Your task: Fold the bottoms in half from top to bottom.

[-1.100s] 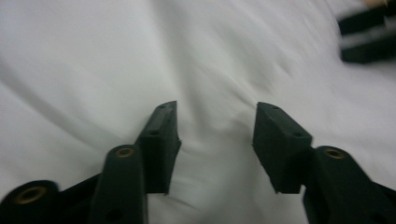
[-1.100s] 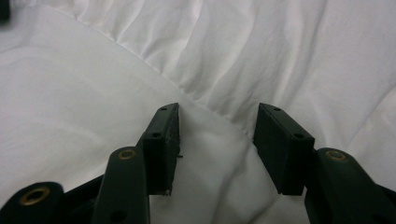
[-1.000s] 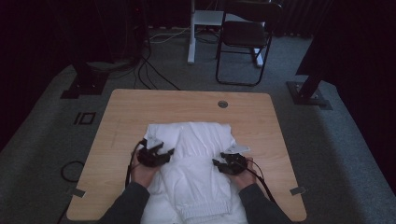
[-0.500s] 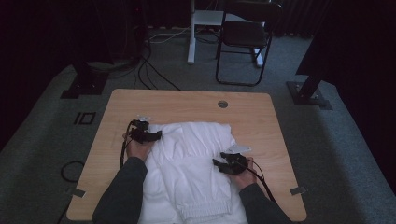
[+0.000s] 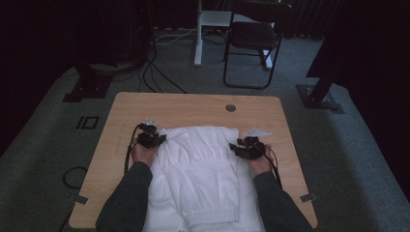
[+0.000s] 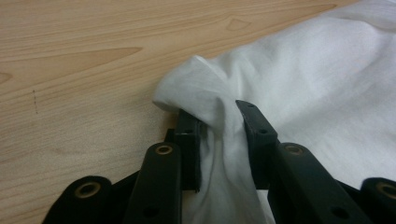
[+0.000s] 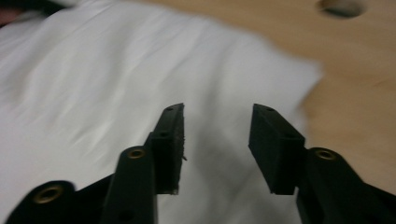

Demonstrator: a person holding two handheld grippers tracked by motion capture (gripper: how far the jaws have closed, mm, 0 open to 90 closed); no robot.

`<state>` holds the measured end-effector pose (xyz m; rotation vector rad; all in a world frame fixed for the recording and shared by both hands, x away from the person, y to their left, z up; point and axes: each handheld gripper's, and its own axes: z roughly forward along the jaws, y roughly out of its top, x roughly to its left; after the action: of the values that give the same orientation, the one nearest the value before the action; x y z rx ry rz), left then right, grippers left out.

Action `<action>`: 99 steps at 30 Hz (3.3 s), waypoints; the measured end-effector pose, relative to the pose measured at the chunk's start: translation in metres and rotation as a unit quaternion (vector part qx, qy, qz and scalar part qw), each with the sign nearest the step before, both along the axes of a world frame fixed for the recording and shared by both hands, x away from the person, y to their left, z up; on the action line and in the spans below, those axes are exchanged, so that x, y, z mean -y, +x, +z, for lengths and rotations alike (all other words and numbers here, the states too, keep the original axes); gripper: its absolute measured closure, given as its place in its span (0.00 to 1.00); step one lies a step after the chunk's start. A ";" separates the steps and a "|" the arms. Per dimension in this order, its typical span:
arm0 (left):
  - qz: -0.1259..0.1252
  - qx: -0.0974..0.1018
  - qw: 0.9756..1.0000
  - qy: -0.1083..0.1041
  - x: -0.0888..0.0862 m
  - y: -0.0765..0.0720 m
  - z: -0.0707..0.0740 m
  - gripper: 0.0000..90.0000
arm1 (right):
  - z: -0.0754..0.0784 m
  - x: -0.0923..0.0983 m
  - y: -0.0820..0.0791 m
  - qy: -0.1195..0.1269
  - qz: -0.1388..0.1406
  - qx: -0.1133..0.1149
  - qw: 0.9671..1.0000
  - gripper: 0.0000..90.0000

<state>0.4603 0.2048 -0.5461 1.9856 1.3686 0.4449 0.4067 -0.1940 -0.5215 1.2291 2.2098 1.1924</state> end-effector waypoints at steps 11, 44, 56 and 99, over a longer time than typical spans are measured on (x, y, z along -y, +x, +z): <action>0.000 0.008 1.000 -0.013 -0.002 -0.001 -0.002 0.82 | -0.019 0.004 0.081 0.031 -0.070 -0.067 0.995 0.37; 0.016 -0.002 0.998 -0.068 -0.012 0.001 0.003 0.90 | -0.019 0.006 0.080 0.039 -0.025 -0.084 0.995 0.94; 0.004 0.078 0.992 -0.104 -0.006 0.012 0.078 0.91 | 0.043 0.022 0.087 0.041 -0.031 0.000 0.999 0.94; -0.104 0.073 0.988 -0.086 -0.014 -0.149 0.031 0.92 | 0.001 0.053 -0.072 0.049 0.058 0.011 0.997 0.93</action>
<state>0.3110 0.2191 -0.5154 1.8906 1.0608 0.3556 0.3342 -0.2471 -0.5204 1.1306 2.2575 1.3663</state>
